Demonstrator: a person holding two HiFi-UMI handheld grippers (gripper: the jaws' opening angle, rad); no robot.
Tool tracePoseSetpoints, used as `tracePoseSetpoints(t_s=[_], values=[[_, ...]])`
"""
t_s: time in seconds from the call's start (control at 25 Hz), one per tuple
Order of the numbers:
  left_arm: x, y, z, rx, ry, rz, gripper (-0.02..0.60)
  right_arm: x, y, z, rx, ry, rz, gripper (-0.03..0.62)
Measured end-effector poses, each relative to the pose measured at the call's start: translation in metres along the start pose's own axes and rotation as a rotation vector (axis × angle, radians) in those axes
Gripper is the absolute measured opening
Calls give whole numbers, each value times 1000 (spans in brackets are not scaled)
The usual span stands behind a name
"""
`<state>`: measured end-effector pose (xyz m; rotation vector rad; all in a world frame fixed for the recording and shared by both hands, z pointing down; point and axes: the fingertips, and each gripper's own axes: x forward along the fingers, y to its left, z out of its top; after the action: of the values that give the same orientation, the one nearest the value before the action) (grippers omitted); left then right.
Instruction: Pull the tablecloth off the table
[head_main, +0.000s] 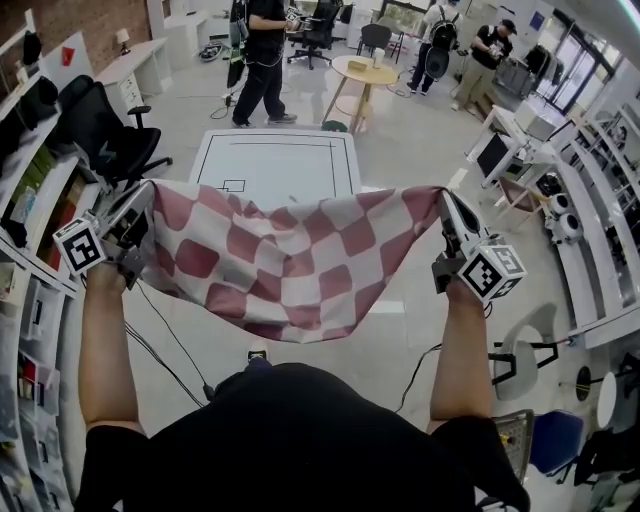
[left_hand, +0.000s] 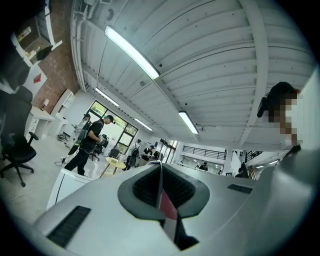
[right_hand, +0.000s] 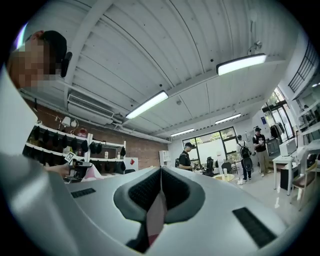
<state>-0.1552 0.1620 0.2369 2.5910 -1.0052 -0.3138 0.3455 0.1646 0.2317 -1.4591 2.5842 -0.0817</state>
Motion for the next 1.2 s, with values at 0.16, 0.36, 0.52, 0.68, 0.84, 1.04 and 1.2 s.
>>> tracePoseSetpoints(t_s=[0.16,0.36,0.52,0.68,0.84,1.04,1.2], values=[[-4,-14,18,4,-46,-24,23,-12,-4,19,-6,-24,-26,29],[5,-24,21,21,-32,-38,23,-7,-1,17,-7,12,-52,29],[9,-8,11,-5,8,-2,23,5,5,10,-31,59,-70,29],[4,18,-15,17,55,59,23,10,13,-11,-33,111,-71,29],[1,40,-47,-25,83,80,23,18,11,-41,-41,159,-86,29],[5,55,-82,-24,110,77,23,21,0,-90,-12,220,-106,29],[7,73,-119,-52,154,91,23,22,-5,-131,7,280,-120,29]])
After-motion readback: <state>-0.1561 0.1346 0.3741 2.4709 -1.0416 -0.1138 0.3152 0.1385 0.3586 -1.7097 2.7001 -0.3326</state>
